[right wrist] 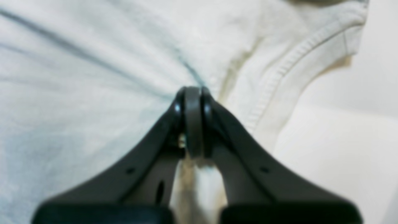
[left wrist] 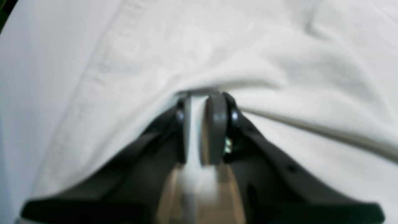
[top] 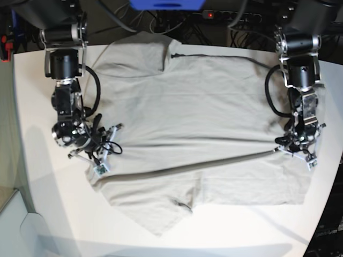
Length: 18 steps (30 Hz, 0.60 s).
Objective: Layout the t-shirt on the table in an organized manner, then fold the t-shirt properly
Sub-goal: 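Grasp the shirt sides with both grippers and pull them outward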
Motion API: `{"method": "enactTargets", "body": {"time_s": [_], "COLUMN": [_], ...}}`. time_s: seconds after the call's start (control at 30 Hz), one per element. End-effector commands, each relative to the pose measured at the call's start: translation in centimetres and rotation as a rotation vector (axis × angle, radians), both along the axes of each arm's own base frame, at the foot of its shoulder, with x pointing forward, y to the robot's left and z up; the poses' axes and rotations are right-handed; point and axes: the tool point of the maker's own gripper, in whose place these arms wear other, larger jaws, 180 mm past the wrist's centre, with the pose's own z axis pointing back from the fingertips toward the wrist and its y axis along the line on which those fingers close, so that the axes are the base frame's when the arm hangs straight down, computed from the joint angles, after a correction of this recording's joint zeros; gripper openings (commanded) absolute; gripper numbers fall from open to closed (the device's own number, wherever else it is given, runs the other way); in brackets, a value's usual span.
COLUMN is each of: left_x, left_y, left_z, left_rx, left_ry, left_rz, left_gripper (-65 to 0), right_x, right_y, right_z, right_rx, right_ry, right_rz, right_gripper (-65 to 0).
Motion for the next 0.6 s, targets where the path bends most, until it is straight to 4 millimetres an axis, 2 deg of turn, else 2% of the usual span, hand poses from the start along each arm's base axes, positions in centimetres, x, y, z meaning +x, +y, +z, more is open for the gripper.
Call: {"method": "enactTargets", "body": {"time_s": [0.0,0.1,0.2,0.3,0.4,0.47,0.57], "left_x": [0.8,1.4,1.9,1.8,1.9,1.7,0.8], "left_y": [-0.8,-1.0,-1.2,-1.7,-2.4,-2.9,-3.7], "left_z": [0.5,1.0,1.8,3.4,6.2,7.9,9.9], "left_rx": [-0.023,-0.029,-0.034,-0.04,-0.029,-0.023,-0.021], "left_ry": [-0.011,-0.025,-0.05,-0.067,-0.12,-0.145,-0.157], "left_rz": [-0.002,-0.003,-0.005,-0.019,-0.046,-0.062,-0.087], "left_gripper": [-54.7,-54.7,-54.7,-54.7,-54.7,-54.7,-54.7], "right_x": [0.3,0.9,1.7,0.8,-0.2,-1.2,-2.7], "right_y": [-0.9,-0.8,-0.7,-0.3,0.4,0.5,1.7], "right_z": [0.4,1.6,4.1,5.8,7.8,8.2,8.2], "right_rx": [-0.047,-0.05,-0.062,-0.074,-0.082,-0.095,-0.089], "right_ry": [0.009,-0.032,-0.107,-0.173,-0.239,-0.243,-0.219], "right_rz": [0.006,0.011,0.019,0.035,0.051,0.053,0.049], "right_gripper": [-65.0,-65.0,-65.0,-65.0,-65.0,-65.0,-65.0]}}
